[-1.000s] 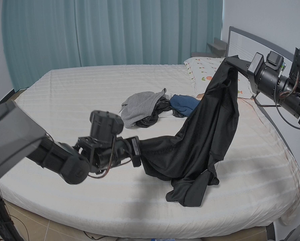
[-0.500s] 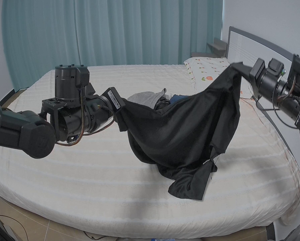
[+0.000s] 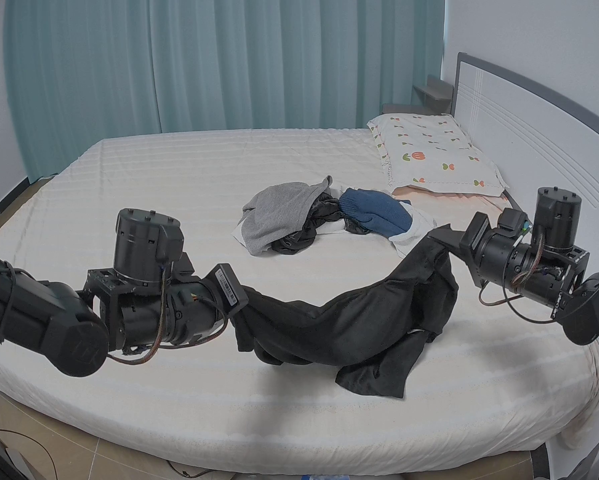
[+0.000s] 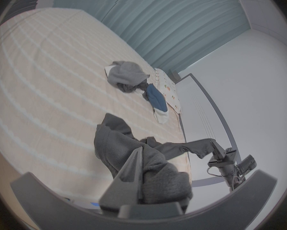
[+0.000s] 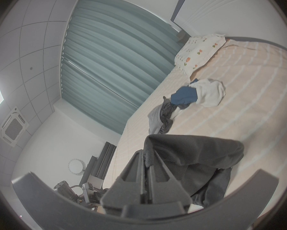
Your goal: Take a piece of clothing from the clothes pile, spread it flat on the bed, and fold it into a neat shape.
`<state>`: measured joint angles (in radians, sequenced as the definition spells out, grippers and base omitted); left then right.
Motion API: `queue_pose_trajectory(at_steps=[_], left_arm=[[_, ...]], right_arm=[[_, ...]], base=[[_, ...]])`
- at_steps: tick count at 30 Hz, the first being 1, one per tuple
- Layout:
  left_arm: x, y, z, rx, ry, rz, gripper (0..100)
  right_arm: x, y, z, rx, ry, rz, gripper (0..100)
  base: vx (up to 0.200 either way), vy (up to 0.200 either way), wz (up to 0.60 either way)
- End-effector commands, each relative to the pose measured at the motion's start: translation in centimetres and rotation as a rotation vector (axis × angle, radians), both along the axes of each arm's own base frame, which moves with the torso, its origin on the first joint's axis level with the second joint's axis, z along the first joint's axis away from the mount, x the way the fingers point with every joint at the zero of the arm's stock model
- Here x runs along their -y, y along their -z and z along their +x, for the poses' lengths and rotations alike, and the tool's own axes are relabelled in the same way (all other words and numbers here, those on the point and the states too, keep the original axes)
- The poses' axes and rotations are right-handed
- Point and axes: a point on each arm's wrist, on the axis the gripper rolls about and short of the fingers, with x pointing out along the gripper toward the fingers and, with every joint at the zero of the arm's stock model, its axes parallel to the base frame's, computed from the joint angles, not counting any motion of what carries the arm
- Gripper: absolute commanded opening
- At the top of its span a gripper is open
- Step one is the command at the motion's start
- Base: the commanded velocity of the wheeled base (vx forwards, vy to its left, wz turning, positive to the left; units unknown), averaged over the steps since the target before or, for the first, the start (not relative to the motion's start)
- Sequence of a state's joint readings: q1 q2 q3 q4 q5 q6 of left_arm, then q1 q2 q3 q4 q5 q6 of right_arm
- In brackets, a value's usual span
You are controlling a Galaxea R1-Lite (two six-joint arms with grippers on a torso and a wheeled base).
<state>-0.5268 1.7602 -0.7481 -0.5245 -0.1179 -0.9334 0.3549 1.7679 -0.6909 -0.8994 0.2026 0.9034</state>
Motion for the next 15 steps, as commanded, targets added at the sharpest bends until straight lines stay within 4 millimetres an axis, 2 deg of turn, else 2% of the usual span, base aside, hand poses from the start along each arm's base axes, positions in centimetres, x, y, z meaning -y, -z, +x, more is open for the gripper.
queue_pose_trajectory(at_steps=[1,4,10,15], left_arm=[[-0.3,1.3,-0.8,-0.016,0.008,-0.009,0],[-0.6,1.6,-1.3,-0.018,0.007,-0.009,0],[-0.6,1.8,-1.5,-0.04,0.0,-0.022,0],[-0.7,2.1,-1.7,-0.043,0.009,-0.019,0]], right_arm=[[-1.1,1.6,-0.2,-0.047,-0.031,-0.016,0],[-1.3,1.6,-0.5,-0.05,-0.037,-0.018,0],[-1.4,1.4,-0.9,-0.044,-0.042,-0.017,0],[-1.4,0.6,-1.7,-0.023,-0.053,-0.01,0]], base=[[0.0,0.0,0.0],[0.0,0.0,0.0],[-0.2,0.0,0.0],[0.0,0.0,0.0]])
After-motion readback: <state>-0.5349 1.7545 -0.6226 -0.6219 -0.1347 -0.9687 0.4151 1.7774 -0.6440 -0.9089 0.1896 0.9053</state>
